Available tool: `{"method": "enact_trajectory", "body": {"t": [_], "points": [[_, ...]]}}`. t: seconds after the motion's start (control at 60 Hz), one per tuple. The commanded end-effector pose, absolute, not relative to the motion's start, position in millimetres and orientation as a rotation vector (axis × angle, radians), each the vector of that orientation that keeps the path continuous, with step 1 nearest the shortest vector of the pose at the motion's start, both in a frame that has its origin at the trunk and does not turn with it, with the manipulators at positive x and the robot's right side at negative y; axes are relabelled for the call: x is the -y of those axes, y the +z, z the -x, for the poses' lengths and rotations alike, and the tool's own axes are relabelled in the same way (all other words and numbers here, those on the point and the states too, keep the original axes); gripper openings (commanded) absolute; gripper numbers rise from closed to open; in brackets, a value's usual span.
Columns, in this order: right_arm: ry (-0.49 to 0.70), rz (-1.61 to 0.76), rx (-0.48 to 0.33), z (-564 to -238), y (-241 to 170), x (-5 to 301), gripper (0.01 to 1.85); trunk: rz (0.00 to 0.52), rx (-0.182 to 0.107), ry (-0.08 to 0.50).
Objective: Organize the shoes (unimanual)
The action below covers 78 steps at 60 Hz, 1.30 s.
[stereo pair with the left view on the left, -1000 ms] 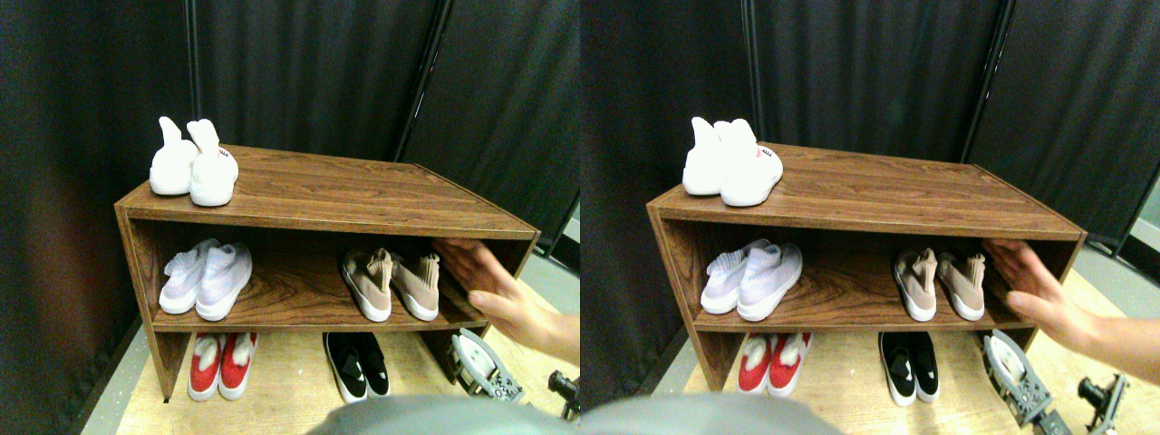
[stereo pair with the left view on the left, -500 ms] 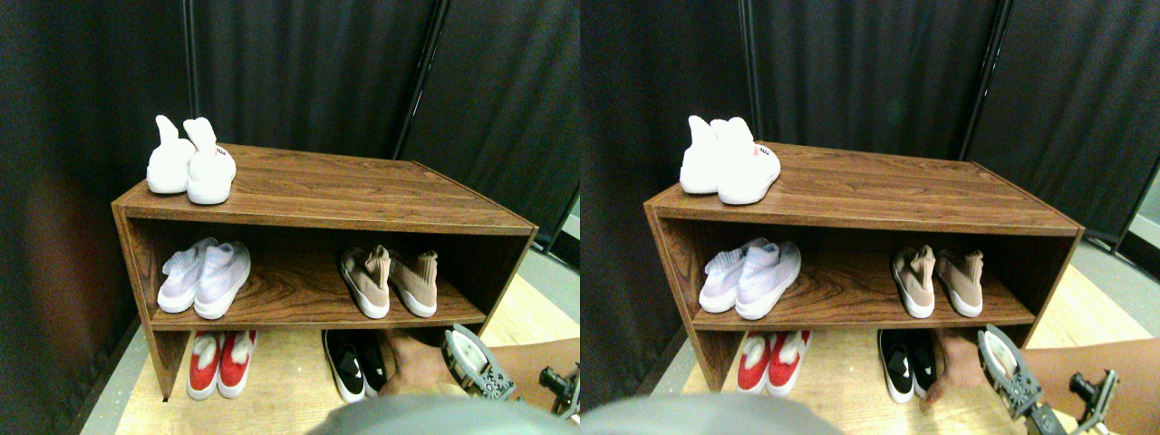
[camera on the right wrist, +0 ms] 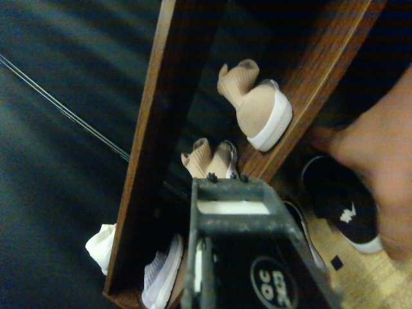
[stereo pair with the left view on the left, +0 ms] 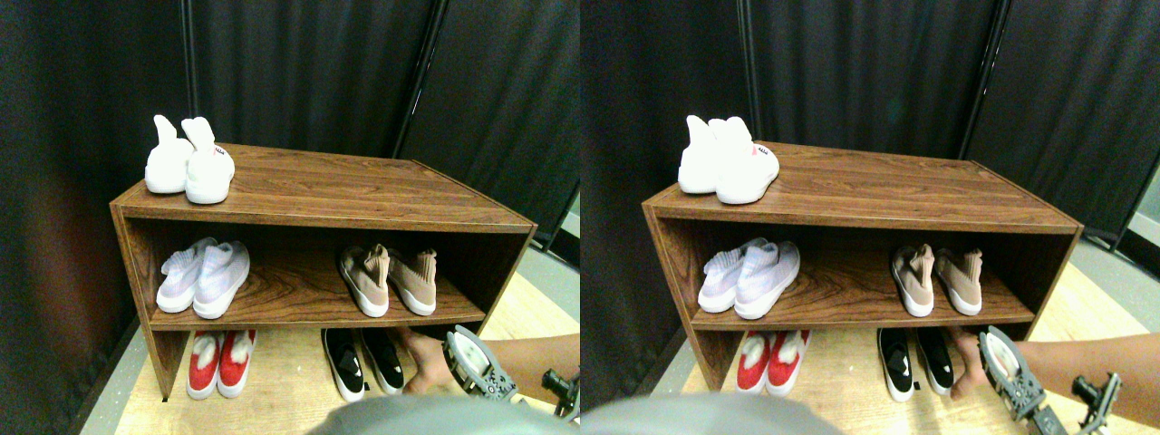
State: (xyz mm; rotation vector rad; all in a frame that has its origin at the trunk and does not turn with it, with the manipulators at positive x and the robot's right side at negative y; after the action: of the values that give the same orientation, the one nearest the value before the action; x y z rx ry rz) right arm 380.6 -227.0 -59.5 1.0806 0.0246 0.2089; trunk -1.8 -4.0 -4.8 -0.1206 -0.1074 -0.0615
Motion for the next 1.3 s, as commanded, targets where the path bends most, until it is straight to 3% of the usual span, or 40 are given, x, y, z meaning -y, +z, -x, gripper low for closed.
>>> {"method": "enact_trajectory", "body": {"t": [0.017, 0.4, 0.583, 0.767, 1.0, 1.3], "points": [[0.247, -1.051, 0.05, -384, -46, 229, 0.06, 0.134, 0.1, -0.062], [0.195, -0.972, 0.163, -411, -20, 273, 0.06, 0.118, 0.117, -0.086], [0.166, -0.995, 0.173, -439, -20, 294, 0.06, 0.116, 0.12, -0.09], [0.029, -1.007, 0.192, -464, -29, 306, 0.06, 0.119, 0.119, -0.085], [-0.083, -1.114, 0.208, -481, -38, 312, 0.06, 0.122, 0.125, -0.084], [-0.144, -1.11, 0.18, -504, -46, 322, 0.06, 0.126, 0.141, -0.076]]}}
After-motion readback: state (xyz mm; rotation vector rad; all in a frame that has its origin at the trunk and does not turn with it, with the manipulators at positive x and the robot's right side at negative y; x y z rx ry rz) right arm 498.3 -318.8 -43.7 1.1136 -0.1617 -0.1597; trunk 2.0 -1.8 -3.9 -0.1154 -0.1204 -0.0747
